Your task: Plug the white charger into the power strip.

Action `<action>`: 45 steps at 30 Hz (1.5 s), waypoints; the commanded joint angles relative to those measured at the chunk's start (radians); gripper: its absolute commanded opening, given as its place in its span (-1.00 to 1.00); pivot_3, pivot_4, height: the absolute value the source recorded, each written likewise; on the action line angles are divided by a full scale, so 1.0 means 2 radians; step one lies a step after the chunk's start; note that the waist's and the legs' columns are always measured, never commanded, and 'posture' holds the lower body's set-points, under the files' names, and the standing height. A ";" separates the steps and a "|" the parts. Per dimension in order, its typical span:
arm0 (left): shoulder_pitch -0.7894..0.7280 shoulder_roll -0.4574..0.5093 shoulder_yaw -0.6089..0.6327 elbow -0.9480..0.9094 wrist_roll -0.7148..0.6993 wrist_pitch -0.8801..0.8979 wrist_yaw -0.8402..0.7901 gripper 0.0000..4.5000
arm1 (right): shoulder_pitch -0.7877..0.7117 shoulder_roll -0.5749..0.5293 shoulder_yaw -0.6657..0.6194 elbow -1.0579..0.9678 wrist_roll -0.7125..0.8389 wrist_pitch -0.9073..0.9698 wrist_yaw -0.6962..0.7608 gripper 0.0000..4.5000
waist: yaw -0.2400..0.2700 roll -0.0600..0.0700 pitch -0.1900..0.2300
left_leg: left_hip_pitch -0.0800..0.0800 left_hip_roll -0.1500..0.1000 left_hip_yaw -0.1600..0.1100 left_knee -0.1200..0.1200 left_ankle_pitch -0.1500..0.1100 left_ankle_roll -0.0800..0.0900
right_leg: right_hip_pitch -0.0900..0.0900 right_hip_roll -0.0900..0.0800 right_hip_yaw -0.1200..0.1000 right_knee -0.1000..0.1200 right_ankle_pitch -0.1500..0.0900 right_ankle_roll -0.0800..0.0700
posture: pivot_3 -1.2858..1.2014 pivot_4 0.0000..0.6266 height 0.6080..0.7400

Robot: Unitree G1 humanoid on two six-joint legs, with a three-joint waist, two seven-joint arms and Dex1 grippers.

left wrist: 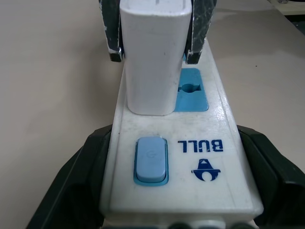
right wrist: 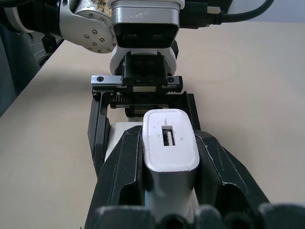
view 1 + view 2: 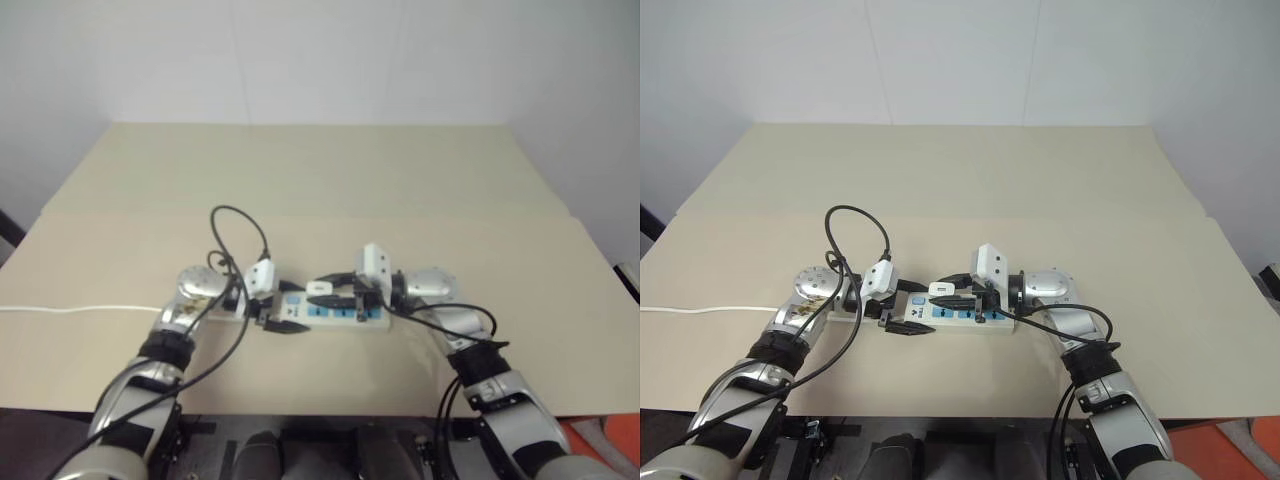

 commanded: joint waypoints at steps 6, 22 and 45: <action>0.001 0.007 0.008 -0.017 0.004 0.002 0.015 0.47 | 0.012 -0.013 0.008 0.027 -0.030 0.028 -0.013 0.71 | 0.000 0.000 0.000 | 0.000 0.000 0.000 0.000 0.000 0.000 | 0.000 0.000 0.000 0.000 0.000 0.000 | 0.03 -0.52 1.00; -0.011 -0.003 0.006 -0.001 0.013 -0.001 0.028 0.99 | 0.028 -0.083 -0.047 -0.120 0.042 0.124 0.013 1.00 | 0.006 0.000 0.000 | -0.002 0.000 0.000 0.000 0.000 0.000 | -0.002 0.000 0.000 0.000 0.000 0.000 | 0.03 -0.52 1.00; 0.121 0.198 0.154 -0.304 -0.134 0.191 0.008 0.99 | 0.133 -0.243 -0.210 -0.218 0.126 0.184 0.010 1.00 | 0.010 0.000 0.001 | -0.005 0.000 0.000 -0.001 0.000 0.000 | -0.005 0.000 0.000 0.000 -0.001 0.001 | 0.03 -0.52 1.00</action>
